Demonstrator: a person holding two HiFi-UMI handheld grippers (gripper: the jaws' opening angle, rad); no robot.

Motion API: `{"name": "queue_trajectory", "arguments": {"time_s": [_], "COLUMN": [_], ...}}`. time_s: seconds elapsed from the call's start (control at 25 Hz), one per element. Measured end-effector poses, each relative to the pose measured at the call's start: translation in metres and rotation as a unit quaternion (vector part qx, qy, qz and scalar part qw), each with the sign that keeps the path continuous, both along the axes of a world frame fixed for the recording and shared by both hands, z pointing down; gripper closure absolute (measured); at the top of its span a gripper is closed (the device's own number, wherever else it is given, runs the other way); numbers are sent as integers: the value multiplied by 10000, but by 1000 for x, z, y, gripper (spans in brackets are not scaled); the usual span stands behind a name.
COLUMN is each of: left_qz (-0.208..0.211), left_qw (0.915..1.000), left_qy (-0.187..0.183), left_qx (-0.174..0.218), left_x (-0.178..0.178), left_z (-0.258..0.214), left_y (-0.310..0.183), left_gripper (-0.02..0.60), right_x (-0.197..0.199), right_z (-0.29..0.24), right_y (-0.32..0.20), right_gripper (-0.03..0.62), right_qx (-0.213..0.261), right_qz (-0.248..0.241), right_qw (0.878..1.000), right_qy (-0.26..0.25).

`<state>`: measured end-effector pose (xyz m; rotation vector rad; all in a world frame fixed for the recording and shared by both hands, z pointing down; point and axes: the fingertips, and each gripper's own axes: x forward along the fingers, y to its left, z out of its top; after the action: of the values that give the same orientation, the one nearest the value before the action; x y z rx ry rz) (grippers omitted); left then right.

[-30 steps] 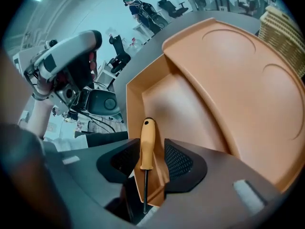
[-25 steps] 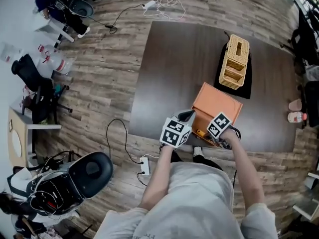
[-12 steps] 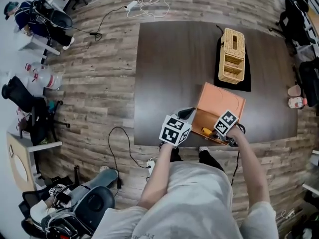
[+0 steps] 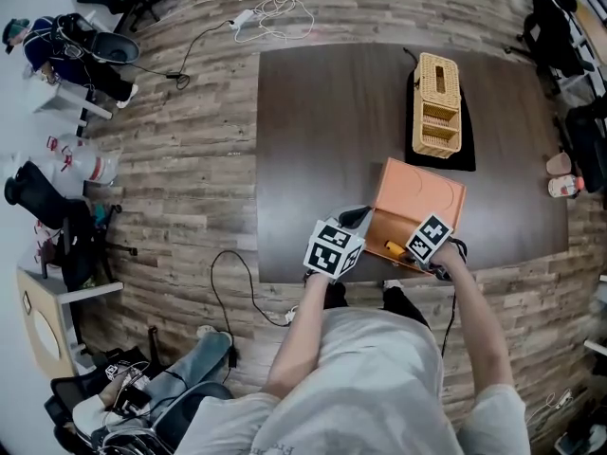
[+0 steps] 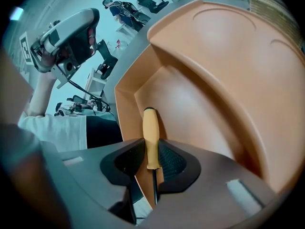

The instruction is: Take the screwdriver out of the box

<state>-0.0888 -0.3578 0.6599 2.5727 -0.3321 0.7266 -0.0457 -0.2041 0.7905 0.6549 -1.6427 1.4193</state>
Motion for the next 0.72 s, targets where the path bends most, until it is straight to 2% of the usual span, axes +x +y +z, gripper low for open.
{"name": "queue_trajectory", "arguments": {"time_s": [0.72], "left_qz": [-196], "left_qw": [9996], "left_qy": [-177], "left_qx": [64], "left_x": [2], "left_z": [1], "left_y": [13], "left_gripper": [528], "right_x": [-5], "right_z": [-7], "right_y": [-9], "right_gripper": [503], "right_qx": [494], "right_qz": [0], "right_qw": [9986], "right_qy": [-181]}}
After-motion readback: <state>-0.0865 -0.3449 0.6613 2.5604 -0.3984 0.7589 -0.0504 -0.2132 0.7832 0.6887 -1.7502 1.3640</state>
